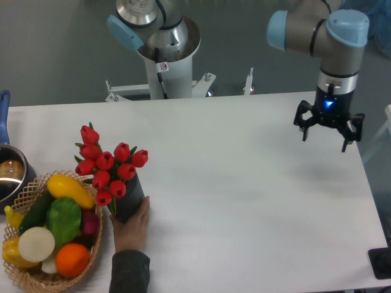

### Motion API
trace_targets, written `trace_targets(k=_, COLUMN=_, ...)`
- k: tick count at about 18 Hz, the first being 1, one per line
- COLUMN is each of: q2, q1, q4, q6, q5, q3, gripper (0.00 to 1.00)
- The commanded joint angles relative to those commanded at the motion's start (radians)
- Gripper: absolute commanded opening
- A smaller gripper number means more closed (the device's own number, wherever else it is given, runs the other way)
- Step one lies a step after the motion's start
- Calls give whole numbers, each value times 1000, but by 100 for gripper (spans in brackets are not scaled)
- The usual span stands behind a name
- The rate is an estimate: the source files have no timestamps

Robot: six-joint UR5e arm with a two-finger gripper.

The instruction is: Insert the flowers into the vase

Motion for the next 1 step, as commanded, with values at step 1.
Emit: trace_targets(k=1, q2=-12, q1=-2, q4=-9, q6=14, q5=55, q3=23, gripper=100)
